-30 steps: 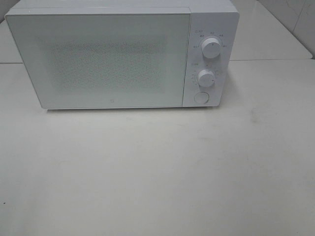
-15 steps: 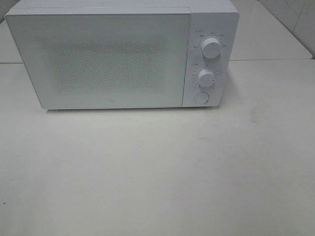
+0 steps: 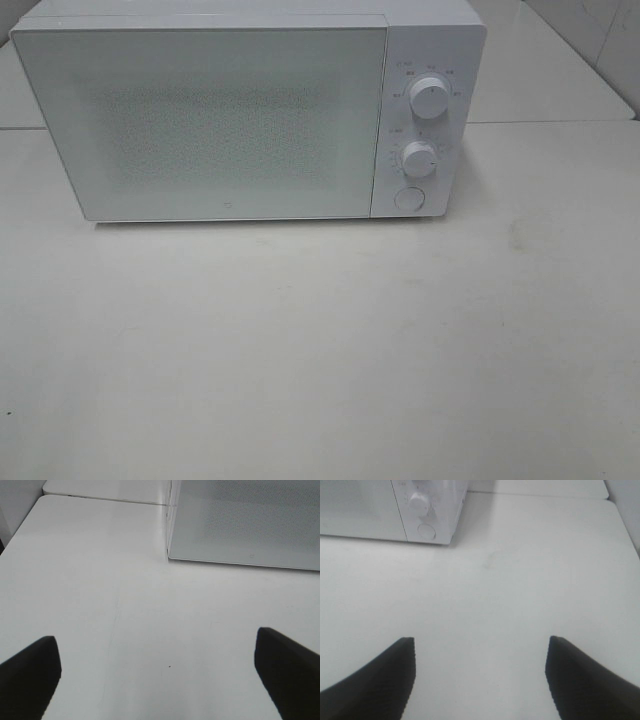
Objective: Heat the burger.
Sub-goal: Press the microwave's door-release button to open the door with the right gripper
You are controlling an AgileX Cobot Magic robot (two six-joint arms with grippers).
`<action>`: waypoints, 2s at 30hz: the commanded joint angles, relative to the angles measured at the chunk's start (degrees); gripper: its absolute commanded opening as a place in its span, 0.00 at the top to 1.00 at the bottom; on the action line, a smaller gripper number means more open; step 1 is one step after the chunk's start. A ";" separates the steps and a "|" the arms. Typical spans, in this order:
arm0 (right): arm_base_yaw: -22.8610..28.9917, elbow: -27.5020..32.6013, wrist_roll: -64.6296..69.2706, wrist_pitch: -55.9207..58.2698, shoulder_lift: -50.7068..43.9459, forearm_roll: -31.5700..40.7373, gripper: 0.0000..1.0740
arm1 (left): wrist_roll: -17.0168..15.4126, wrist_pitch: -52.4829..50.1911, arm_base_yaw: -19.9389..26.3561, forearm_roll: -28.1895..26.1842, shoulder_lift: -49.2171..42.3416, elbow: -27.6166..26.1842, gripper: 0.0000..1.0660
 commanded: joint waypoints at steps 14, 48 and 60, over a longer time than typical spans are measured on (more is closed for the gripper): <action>-0.17 -0.97 0.34 -24.12 13.64 0.00 0.32 | -0.11 -0.11 0.11 -0.11 -1.32 0.29 0.08; 0.00 1.60 2.58 -68.01 55.81 0.57 0.32 | -0.11 -0.11 0.11 -0.11 -1.32 0.29 0.08; 0.06 13.98 1.60 -100.38 66.12 6.47 0.32 | -0.11 -0.11 0.11 -0.11 -1.32 0.29 0.08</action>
